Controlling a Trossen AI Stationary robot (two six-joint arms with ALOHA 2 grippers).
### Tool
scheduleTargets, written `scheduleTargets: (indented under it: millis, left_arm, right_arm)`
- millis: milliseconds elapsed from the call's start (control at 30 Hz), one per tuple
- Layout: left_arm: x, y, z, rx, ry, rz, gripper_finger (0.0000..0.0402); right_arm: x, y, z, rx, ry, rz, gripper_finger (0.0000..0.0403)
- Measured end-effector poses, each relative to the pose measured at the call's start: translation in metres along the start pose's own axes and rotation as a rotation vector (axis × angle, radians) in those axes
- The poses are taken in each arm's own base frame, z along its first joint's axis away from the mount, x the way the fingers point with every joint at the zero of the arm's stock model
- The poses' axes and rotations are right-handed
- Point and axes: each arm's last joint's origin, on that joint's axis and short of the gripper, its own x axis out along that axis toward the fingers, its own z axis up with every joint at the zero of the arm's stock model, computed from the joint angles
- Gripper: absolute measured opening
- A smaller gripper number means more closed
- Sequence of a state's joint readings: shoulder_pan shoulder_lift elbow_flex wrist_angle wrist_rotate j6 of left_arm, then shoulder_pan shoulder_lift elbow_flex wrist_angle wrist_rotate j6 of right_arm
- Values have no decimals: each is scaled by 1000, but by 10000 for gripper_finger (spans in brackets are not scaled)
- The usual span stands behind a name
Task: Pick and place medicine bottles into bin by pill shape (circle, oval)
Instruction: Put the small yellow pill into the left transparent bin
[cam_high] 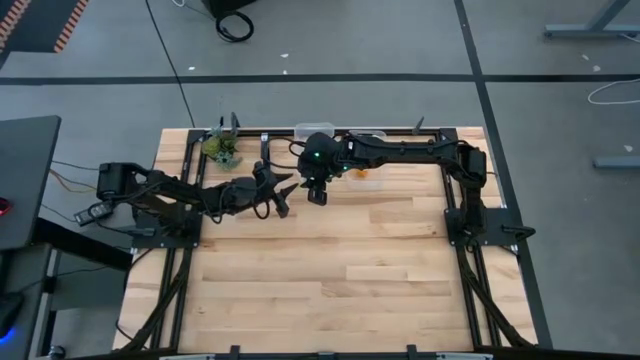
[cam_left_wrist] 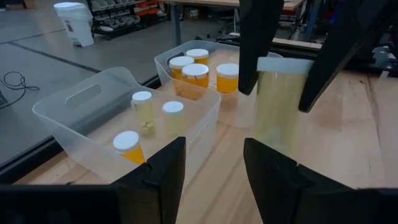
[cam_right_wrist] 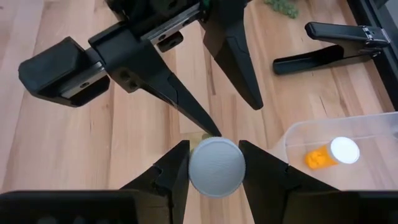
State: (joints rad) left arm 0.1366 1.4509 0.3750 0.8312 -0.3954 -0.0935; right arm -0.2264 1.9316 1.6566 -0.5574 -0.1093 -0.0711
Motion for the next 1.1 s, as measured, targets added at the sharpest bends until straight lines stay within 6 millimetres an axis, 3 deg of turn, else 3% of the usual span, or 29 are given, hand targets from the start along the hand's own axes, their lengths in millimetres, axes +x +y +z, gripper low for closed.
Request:
scheduleTargets:
  millis: [467, 767, 1100]
  left_arm:
    - [-6, 5, 3, 37, 47, 7, 172]
    - [-13, -3, -4, 8, 153, -130, 172]
    - [-14, -5, -8, 40, 187, -139, 172]
  right_arm:
    - [-2, -11, -6, -4, 56, -67, 139]
    - [-7, -62, -13, 30, 68, -192, 139]
    - [-18, -107, -14, 50, -8, -273, 139]
